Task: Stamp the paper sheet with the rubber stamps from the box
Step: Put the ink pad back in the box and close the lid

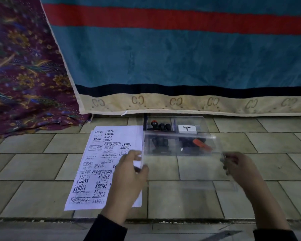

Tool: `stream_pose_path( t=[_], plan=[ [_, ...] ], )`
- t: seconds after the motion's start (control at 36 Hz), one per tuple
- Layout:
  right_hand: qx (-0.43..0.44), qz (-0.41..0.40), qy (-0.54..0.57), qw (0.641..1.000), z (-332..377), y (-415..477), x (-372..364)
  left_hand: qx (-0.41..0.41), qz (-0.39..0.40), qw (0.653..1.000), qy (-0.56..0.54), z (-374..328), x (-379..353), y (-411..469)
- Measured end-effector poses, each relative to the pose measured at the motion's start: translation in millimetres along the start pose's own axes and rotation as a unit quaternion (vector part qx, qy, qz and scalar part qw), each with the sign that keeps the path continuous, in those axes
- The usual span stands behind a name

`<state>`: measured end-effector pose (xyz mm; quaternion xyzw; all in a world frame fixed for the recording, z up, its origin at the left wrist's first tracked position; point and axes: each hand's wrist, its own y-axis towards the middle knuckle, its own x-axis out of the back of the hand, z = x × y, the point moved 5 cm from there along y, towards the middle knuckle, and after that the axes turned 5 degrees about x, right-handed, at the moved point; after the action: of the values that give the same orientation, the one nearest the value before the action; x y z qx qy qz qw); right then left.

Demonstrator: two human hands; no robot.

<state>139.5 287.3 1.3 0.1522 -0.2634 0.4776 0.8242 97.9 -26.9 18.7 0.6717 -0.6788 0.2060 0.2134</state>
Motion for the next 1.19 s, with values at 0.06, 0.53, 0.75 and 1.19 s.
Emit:
stream_pose_path(
  t=[0.06, 0.53, 0.75, 1.19],
  plan=[
    [0.024, -0.013, 0.049, 0.998, 15, 16, 1, 0.010, 0.000, 0.999, -0.037, -6, 3, 21],
    [0.024, -0.033, -0.119, 0.992, 24, 127, -32, 0.073, -0.004, 0.997, -0.018, -2, -32, 128],
    [0.030, -0.021, -0.144, 0.989, 23, 132, -33, 0.093, 0.010, 0.995, -0.042, 3, -32, 137],
    [0.013, -0.044, -0.136, 0.990, 20, 132, -35, 0.118, -0.005, 0.991, -0.071, 6, -36, 137]
  ],
)
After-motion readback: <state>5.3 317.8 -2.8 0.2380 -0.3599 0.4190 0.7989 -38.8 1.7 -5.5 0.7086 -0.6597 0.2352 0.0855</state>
